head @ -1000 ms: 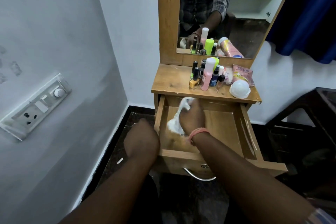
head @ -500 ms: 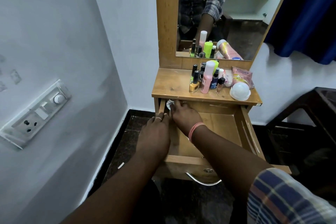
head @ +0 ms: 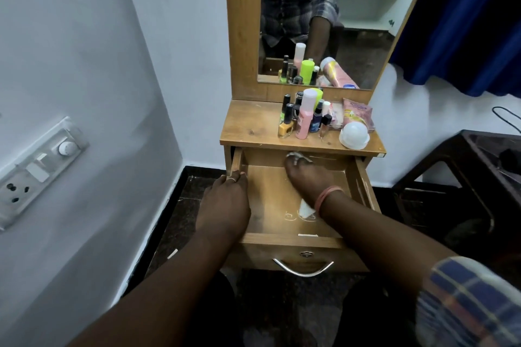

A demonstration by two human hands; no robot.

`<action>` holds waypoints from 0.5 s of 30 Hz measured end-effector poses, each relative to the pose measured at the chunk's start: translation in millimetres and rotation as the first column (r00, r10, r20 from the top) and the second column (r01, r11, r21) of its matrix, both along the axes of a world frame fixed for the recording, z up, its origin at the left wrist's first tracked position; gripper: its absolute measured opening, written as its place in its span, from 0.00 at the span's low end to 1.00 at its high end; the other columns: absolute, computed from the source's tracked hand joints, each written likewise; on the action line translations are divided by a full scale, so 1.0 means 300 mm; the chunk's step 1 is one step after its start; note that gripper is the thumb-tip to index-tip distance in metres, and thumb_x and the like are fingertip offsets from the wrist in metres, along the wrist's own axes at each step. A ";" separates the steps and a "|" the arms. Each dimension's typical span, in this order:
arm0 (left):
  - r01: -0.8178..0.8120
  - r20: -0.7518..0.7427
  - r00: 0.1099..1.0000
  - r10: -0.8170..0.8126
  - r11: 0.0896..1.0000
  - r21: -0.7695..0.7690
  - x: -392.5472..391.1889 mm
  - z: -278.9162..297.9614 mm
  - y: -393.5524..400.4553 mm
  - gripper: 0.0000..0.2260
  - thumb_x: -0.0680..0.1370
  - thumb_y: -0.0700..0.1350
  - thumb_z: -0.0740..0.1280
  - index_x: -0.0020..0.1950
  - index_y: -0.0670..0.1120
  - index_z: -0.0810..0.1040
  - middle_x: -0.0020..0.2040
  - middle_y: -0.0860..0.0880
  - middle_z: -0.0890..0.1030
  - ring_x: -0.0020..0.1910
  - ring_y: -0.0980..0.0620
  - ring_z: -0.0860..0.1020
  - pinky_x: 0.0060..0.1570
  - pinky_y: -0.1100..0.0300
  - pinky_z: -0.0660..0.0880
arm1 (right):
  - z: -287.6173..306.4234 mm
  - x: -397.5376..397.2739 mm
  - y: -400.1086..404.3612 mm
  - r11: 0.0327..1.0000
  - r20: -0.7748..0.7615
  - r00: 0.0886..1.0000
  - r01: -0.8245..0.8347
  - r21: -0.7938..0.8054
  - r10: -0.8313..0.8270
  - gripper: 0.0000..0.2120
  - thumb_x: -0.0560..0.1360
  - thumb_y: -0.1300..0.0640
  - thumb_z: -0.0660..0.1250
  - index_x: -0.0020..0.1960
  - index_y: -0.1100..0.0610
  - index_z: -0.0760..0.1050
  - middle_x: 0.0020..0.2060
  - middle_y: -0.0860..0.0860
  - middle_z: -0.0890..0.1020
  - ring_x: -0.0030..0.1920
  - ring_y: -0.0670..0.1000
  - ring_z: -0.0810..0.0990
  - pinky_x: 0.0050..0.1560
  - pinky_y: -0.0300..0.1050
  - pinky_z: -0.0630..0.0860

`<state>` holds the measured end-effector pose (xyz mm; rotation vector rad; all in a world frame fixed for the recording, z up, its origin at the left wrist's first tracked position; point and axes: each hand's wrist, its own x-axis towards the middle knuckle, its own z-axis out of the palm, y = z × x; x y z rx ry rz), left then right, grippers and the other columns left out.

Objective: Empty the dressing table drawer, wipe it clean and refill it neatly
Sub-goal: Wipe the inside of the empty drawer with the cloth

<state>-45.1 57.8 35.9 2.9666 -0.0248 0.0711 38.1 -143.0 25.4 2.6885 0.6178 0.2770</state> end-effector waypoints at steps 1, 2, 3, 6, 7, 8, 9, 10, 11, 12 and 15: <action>0.004 -0.006 1.000 -0.004 1.000 -0.006 0.002 -0.002 0.003 0.27 0.78 0.38 0.57 0.78 0.47 0.69 0.76 0.46 0.74 0.73 0.42 0.72 0.70 0.44 0.72 | -0.002 0.007 0.034 0.998 0.011 0.998 -0.058 -0.016 0.058 0.23 0.73 0.64 0.72 0.66 0.64 0.70 0.51 0.64 0.83 0.45 0.60 0.85 0.42 0.50 0.83; 0.009 -0.015 1.000 -0.010 1.000 -0.017 0.003 -0.002 0.004 0.27 0.78 0.38 0.57 0.79 0.48 0.69 0.76 0.47 0.73 0.73 0.42 0.72 0.70 0.44 0.72 | -0.002 0.017 0.072 0.993 0.001 0.993 -0.116 0.000 0.116 0.23 0.74 0.65 0.71 0.67 0.64 0.69 0.51 0.64 0.82 0.45 0.61 0.85 0.42 0.51 0.83; 0.010 -0.023 1.000 -0.011 1.000 -0.028 0.003 -0.001 0.007 0.27 0.78 0.39 0.57 0.79 0.48 0.69 0.76 0.48 0.73 0.73 0.42 0.72 0.70 0.44 0.72 | 0.011 0.019 0.113 0.988 -0.036 0.987 -0.153 0.034 0.154 0.23 0.75 0.65 0.69 0.68 0.64 0.67 0.52 0.64 0.82 0.47 0.62 0.84 0.42 0.52 0.81; 0.022 -0.026 0.999 -0.022 0.999 -0.029 0.000 0.004 0.011 0.28 0.77 0.40 0.58 0.78 0.49 0.70 0.77 0.49 0.73 0.72 0.42 0.73 0.69 0.46 0.73 | 0.050 0.024 0.163 0.977 -0.050 0.976 -0.211 0.043 0.213 0.21 0.76 0.66 0.66 0.68 0.62 0.68 0.52 0.63 0.80 0.47 0.63 0.83 0.40 0.52 0.79; 0.024 -0.024 0.999 -0.024 1.000 -0.020 0.000 0.007 0.011 0.28 0.77 0.39 0.58 0.78 0.49 0.70 0.76 0.49 0.74 0.72 0.42 0.73 0.68 0.46 0.73 | 0.045 0.030 0.146 0.976 -0.053 0.974 -0.218 0.026 0.219 0.22 0.75 0.66 0.67 0.68 0.62 0.69 0.51 0.63 0.80 0.46 0.63 0.83 0.37 0.52 0.78; 0.021 -0.025 0.999 -0.021 1.000 -0.018 -0.002 0.011 0.008 0.28 0.77 0.39 0.58 0.78 0.48 0.71 0.76 0.49 0.74 0.72 0.42 0.73 0.68 0.47 0.74 | 0.034 0.031 0.112 0.976 -0.037 0.975 -0.217 0.028 0.218 0.24 0.73 0.66 0.70 0.68 0.61 0.69 0.50 0.62 0.81 0.43 0.62 0.84 0.34 0.50 0.78; 0.017 -0.026 0.999 -0.018 1.000 -0.014 -0.002 0.014 0.005 0.28 0.77 0.39 0.59 0.78 0.48 0.71 0.75 0.49 0.74 0.71 0.41 0.73 0.67 0.47 0.74 | 0.023 0.038 0.065 0.978 -0.033 0.978 -0.202 0.051 0.204 0.27 0.72 0.65 0.72 0.69 0.59 0.69 0.49 0.61 0.81 0.41 0.60 0.84 0.32 0.49 0.77; 0.017 -0.028 0.999 -0.017 1.000 -0.008 -0.001 0.015 0.001 0.28 0.76 0.38 0.59 0.77 0.48 0.71 0.75 0.49 0.75 0.71 0.41 0.73 0.67 0.47 0.74 | 0.021 0.040 0.005 0.982 -0.037 0.985 -0.164 0.088 0.168 0.29 0.72 0.65 0.73 0.70 0.58 0.67 0.49 0.60 0.81 0.40 0.60 0.84 0.32 0.48 0.77; 0.016 -0.032 0.999 -0.017 1.000 -0.004 0.000 0.017 0.000 0.28 0.76 0.38 0.59 0.77 0.48 0.71 0.75 0.49 0.75 0.71 0.41 0.73 0.67 0.47 0.74 | 0.025 0.041 -0.056 0.988 -0.046 0.994 -0.097 0.121 0.103 0.30 0.72 0.64 0.72 0.71 0.57 0.66 0.49 0.59 0.82 0.41 0.60 0.84 0.34 0.49 0.77; 0.017 -0.035 0.999 -0.018 1.000 -0.003 -0.002 0.018 -0.001 0.28 0.76 0.38 0.58 0.77 0.47 0.71 0.75 0.49 0.74 0.71 0.41 0.73 0.67 0.47 0.74 | 0.028 0.042 -0.115 0.990 -0.030 0.999 -0.018 0.141 0.023 0.28 0.73 0.64 0.71 0.71 0.57 0.66 0.48 0.59 0.83 0.43 0.61 0.84 0.38 0.52 0.79; 0.016 -0.031 0.999 -0.016 1.000 0.000 -0.007 0.016 -0.003 0.28 0.75 0.38 0.59 0.76 0.47 0.73 0.74 0.47 0.76 0.71 0.41 0.74 0.68 0.47 0.74 | 0.030 0.046 -0.217 0.978 0.015 0.985 0.170 0.119 -0.173 0.19 0.75 0.62 0.66 0.66 0.59 0.70 0.49 0.60 0.84 0.49 0.63 0.83 0.55 0.63 0.77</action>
